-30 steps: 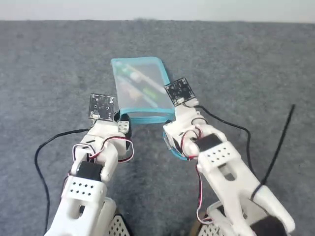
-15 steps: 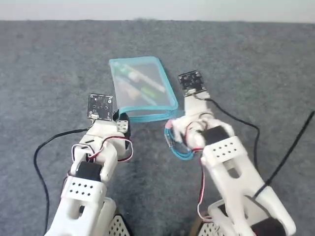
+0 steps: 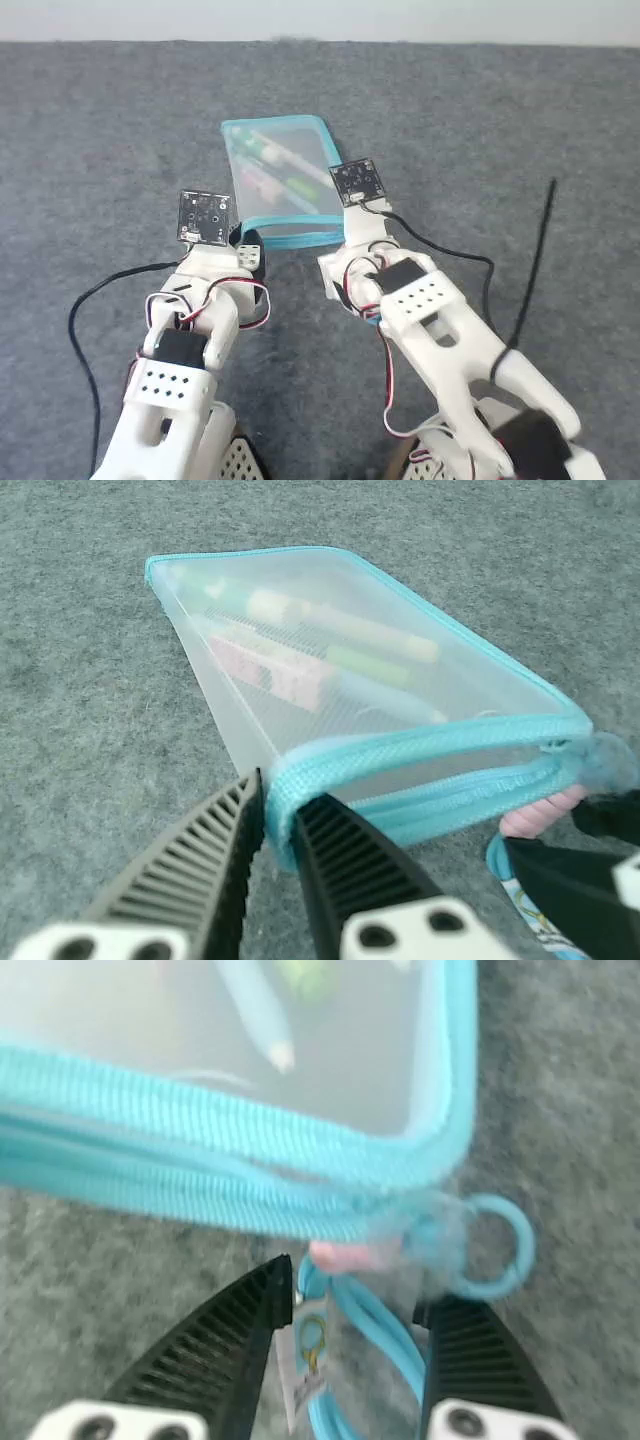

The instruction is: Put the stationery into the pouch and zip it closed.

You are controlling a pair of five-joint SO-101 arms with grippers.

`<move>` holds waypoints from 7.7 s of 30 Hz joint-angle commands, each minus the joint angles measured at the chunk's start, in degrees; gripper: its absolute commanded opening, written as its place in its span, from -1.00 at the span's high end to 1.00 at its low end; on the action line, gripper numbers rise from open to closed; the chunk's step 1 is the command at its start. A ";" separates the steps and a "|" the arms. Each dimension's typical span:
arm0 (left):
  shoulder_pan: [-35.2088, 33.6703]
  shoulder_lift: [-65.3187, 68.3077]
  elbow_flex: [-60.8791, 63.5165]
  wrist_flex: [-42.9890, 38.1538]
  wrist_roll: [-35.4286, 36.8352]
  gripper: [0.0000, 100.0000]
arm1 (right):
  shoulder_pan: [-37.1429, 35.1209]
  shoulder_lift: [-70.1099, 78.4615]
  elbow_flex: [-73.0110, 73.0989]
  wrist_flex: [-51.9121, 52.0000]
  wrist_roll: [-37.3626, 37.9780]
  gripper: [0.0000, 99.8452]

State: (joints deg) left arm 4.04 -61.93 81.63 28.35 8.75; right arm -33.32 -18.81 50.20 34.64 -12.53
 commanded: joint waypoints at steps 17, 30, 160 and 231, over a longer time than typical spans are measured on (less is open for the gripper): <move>0.09 -0.97 -1.80 -1.93 0.79 0.97 | 10.68 -6.90 -2.90 1.45 0.26 0.93; 1.93 -0.79 -1.80 -1.93 -1.76 0.98 | -2.51 -41.19 -2.90 22.20 26.11 0.99; -6.77 -1.41 -17.89 19.69 -1.93 0.69 | 7.52 -4.18 -21.80 14.81 28.57 0.99; 7.38 -1.23 -9.63 15.21 -10.37 0.98 | -3.91 -13.49 -8.53 9.98 31.56 0.67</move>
State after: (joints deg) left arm 11.16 -62.46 72.84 45.05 -2.59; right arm -36.84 -29.45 41.85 48.70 17.36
